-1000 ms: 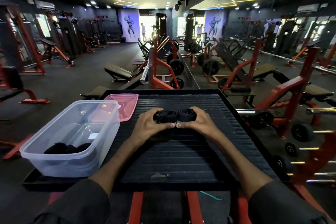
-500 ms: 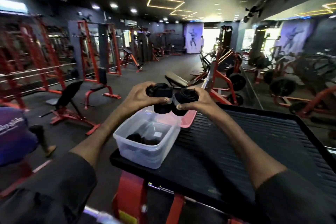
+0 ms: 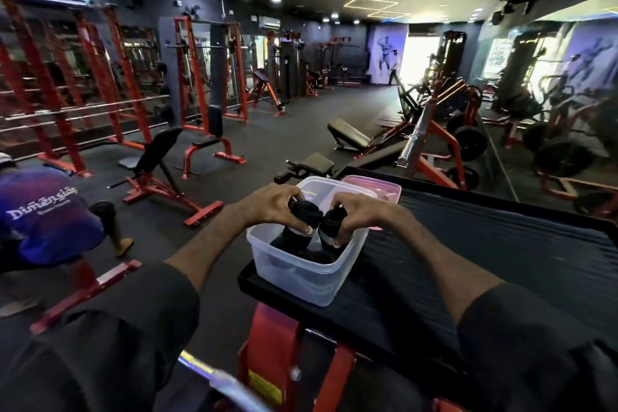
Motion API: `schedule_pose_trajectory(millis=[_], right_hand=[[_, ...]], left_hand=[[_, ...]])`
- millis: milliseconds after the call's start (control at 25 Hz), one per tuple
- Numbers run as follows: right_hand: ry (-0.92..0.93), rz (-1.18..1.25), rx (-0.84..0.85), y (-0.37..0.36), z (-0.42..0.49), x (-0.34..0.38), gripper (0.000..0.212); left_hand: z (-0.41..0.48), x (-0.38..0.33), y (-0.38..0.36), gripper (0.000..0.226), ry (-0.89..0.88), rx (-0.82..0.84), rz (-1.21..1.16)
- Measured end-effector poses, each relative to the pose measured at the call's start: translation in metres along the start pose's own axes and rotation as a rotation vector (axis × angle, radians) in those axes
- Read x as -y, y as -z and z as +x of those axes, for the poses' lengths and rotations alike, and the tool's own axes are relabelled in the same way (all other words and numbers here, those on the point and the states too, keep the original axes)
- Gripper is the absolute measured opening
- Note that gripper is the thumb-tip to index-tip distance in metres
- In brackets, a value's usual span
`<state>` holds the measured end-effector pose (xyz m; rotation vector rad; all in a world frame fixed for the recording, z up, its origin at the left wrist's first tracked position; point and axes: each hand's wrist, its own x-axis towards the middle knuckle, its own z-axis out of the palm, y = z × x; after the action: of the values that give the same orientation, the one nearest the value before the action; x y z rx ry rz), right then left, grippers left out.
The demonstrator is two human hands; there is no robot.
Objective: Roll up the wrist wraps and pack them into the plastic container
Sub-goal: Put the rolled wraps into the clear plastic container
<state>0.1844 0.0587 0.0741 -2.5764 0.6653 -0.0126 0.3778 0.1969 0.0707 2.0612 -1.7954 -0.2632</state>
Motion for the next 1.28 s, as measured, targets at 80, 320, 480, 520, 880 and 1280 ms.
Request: schedule_pose_trajectory(millis=[80,320,480,520,880,1280], right_hand=[[-0.038,-0.001,0.049,-0.008,0.005,-0.002,0.055],[0.039,0.37,-0.007,0.001,-0.012,0.0,0.048],[-0.09,0.915,-0.825,-0.014,-0.03,-0.031,0.035],[-0.201,1.036,-0.867,-0.023,-0.035,-0.036,0.035],[-0.365,1.352,-0.817,-0.108,0.009,-0.072,0.039],[-0.51,1.295,-1.114,0.02,-0.169,-0.129,0.037]], left_hand=[[0.005,0.006,-0.003,0.057,0.008,0.055,0.086],[0.003,0.012,0.012,0.038,-0.013,0.105,-0.083],[-0.016,0.028,-0.001,0.03,0.178,-0.283,-0.761],[-0.025,0.025,-0.008,0.028,0.248,-0.27,-0.926],[-0.026,-0.036,-0.043,0.046,0.242,-0.199,-1.461],[0.058,-0.188,-0.122,0.049,0.096,0.063,-1.503]])
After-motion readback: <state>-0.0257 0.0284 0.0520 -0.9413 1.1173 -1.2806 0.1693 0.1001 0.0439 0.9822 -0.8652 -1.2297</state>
